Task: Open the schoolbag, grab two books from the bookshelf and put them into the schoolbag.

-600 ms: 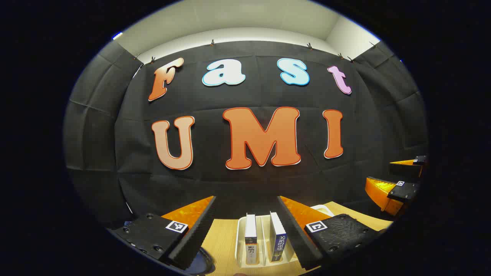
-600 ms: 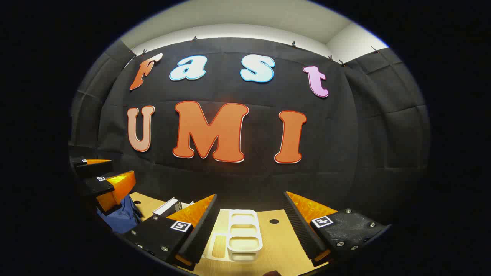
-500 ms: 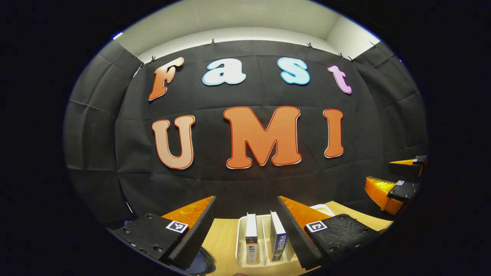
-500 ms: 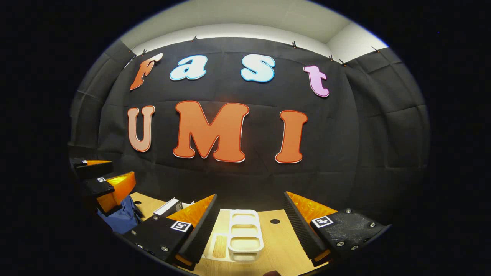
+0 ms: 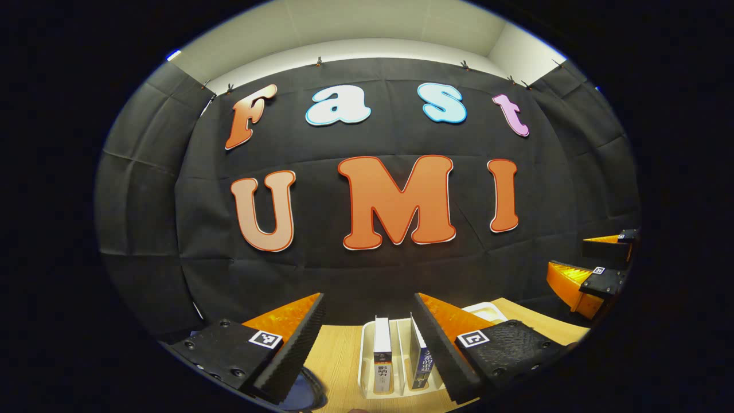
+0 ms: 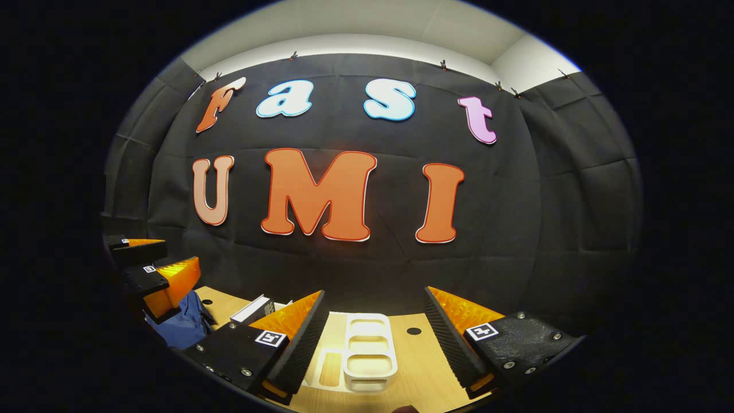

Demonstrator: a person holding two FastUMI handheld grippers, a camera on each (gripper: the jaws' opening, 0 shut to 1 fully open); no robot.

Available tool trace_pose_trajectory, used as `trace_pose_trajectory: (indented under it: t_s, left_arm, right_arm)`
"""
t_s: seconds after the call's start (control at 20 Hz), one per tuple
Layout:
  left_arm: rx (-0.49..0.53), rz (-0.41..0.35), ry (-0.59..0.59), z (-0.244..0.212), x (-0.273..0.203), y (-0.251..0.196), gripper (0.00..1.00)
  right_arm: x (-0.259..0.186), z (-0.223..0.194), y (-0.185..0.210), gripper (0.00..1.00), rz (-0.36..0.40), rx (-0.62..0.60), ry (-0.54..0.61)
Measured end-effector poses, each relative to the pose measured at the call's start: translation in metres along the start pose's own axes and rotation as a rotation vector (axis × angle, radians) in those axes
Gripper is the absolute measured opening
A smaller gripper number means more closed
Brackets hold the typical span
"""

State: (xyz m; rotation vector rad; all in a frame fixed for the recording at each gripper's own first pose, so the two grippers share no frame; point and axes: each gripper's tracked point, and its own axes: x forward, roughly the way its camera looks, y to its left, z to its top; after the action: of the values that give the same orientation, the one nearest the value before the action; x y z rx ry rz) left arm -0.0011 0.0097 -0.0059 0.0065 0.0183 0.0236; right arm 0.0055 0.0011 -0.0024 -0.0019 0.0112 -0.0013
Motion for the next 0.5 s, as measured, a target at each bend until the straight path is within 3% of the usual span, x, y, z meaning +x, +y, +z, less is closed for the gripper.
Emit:
trace_pose_trajectory:
  t_s: [0.5]
  left_arm:
    - [0.001, -0.012, -0.019, 0.0037, -0.0072, -0.0025, 0.97]
  right_arm:
    - [-0.0060, -0.0028, -0.0003, 0.98, -0.002, 0.002, 0.006]
